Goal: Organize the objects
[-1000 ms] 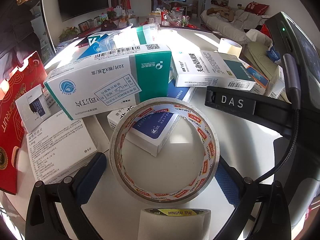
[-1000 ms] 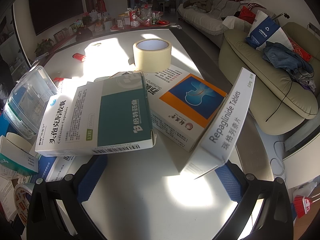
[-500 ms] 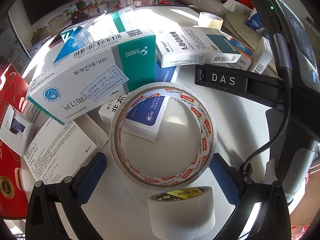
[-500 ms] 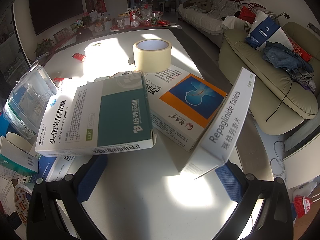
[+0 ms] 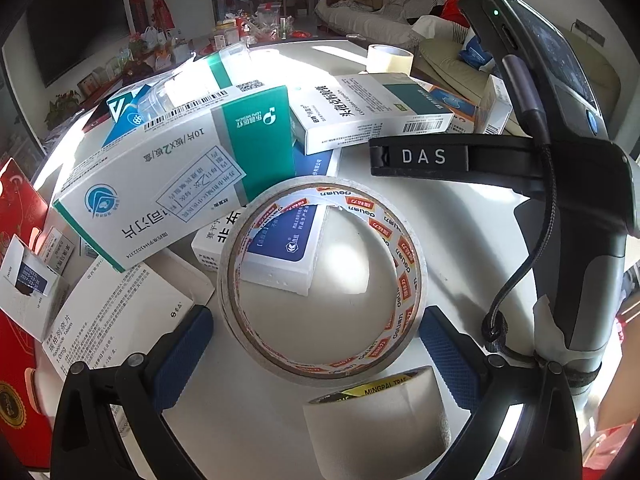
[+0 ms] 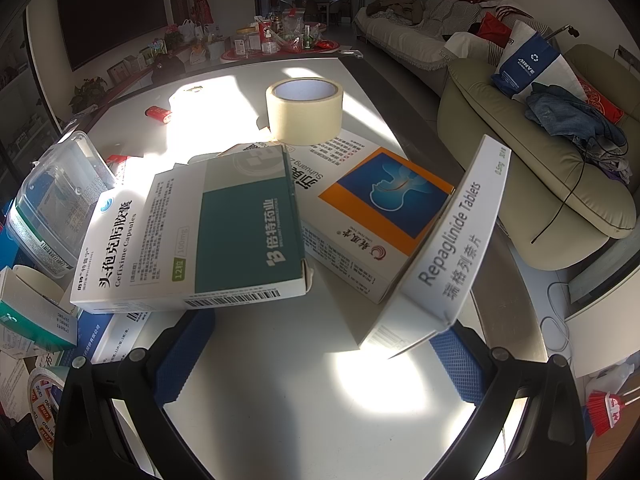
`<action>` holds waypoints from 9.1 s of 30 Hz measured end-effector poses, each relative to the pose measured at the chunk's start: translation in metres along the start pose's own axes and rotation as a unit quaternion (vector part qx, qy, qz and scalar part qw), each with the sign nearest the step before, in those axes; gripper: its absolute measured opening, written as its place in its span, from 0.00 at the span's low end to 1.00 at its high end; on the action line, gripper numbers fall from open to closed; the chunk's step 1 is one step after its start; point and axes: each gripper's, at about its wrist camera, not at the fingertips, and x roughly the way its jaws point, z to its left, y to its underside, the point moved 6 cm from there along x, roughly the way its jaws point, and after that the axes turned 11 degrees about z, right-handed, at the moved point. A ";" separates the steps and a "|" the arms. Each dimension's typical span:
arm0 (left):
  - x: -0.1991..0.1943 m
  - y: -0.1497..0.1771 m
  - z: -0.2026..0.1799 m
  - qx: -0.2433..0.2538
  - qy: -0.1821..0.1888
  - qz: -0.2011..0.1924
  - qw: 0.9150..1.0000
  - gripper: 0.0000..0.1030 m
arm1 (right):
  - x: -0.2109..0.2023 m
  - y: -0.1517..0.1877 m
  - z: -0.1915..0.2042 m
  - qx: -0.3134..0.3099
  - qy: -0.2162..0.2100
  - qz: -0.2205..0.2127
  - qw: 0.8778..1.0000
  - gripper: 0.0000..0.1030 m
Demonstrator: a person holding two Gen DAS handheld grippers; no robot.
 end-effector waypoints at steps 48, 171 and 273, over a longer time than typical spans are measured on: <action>-0.044 0.014 0.058 0.092 0.198 0.097 0.971 1.00 | -0.050 0.064 0.058 -0.075 -0.133 0.107 0.982 1.00; -0.167 0.111 0.361 -0.270 0.007 -0.093 0.958 1.00 | -0.155 0.116 0.379 -0.273 -0.332 0.094 0.898 0.52; -0.208 -0.008 0.073 0.055 0.124 -0.135 0.981 0.18 | -0.138 0.119 0.031 0.074 -0.337 0.001 0.939 0.53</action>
